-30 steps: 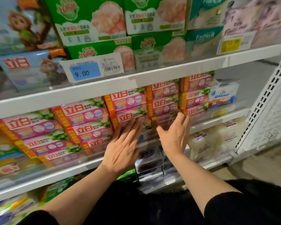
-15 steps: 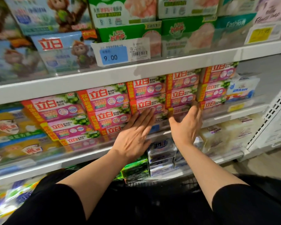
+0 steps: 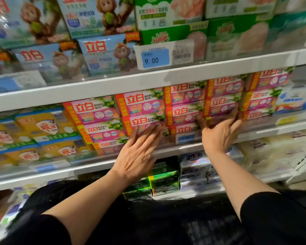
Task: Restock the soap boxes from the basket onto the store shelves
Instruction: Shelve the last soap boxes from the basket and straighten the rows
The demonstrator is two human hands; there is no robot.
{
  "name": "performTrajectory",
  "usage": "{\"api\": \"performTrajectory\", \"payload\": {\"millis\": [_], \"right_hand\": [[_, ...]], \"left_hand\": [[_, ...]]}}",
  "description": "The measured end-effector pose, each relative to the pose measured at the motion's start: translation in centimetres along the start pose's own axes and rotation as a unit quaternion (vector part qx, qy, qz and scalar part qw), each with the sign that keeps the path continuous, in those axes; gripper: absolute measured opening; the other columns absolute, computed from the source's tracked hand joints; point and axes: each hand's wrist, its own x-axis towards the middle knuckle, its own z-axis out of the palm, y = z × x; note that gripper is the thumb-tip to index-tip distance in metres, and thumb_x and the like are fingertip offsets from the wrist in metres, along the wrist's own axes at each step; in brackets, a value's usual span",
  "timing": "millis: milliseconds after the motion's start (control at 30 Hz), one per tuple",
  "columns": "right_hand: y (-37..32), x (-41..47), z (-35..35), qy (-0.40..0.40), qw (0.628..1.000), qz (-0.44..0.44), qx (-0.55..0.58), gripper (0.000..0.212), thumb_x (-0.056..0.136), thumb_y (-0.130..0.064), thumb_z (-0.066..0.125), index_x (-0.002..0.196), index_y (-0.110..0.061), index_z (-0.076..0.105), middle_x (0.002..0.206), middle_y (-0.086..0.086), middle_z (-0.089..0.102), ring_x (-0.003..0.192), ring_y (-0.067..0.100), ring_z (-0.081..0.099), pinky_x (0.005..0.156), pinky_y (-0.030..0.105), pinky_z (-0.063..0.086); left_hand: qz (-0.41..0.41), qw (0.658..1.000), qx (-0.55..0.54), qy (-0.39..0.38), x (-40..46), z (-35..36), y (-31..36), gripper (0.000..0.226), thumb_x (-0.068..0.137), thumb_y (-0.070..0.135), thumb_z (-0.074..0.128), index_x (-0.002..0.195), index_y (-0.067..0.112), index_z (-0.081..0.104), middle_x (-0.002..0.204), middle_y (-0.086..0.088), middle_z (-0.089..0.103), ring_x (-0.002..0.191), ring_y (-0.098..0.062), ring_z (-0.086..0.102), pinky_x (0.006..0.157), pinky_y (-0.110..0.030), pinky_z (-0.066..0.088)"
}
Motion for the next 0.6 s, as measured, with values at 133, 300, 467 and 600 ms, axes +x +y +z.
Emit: {"api": "performTrajectory", "payload": {"millis": [133, 300, 467, 600], "right_hand": [[-1.8, -3.4, -0.3, 0.059, 0.988, -0.141, -0.012, 0.079, 0.077, -0.024, 0.075, 0.137, 0.003, 0.03, 0.144, 0.026, 0.027, 0.129, 0.045, 0.031, 0.108, 0.056, 0.03], [-2.9, -6.8, 1.4, 0.025, 0.807, -0.579, -0.111, 0.046, 0.091, -0.031, 0.054, 0.133, -0.017, 0.041, 0.146, 0.006, 0.032, 0.13, 0.029, 0.033, 0.098, 0.049, 0.033], [-1.6, -7.2, 1.1, -0.064, 0.795, -0.556, -0.234, 0.054, 0.097, -0.03, 0.039, 0.149, -0.018, 0.031, 0.158, -0.002, 0.022, 0.142, 0.027, 0.023, 0.1, 0.055, 0.027], [-0.5, -6.6, 0.2, -0.105, 0.788, -0.541, -0.275, 0.056, 0.096, -0.037, 0.029, 0.146, -0.013, 0.036, 0.154, 0.003, 0.033, 0.136, 0.032, 0.023, 0.104, 0.058, 0.024]], "left_hand": [[-0.059, 0.998, -0.011, -0.018, -2.1, -0.2, -0.7, 0.083, 0.085, 0.046, 0.043, 0.154, 0.008, 0.016, 0.163, -0.01, 0.006, 0.15, -0.027, 0.002, 0.12, -0.052, 0.005], [-0.07, 0.997, -0.002, -0.023, -2.6, 0.2, -0.6, 0.081, 0.087, 0.048, 0.039, 0.154, 0.008, 0.017, 0.163, -0.011, 0.003, 0.15, -0.028, -0.001, 0.12, -0.05, -0.002], [-0.07, 0.996, -0.024, -0.044, -2.6, 0.2, -0.7, 0.08, 0.085, 0.045, 0.033, 0.155, 0.01, 0.012, 0.162, -0.01, 0.001, 0.15, -0.026, -0.004, 0.12, -0.05, -0.003], [-0.079, 0.995, -0.04, -0.053, -2.4, -0.3, -0.1, 0.089, 0.086, 0.045, 0.046, 0.154, 0.011, 0.001, 0.162, -0.01, -0.002, 0.15, -0.027, -0.002, 0.12, -0.052, -0.005]]}}
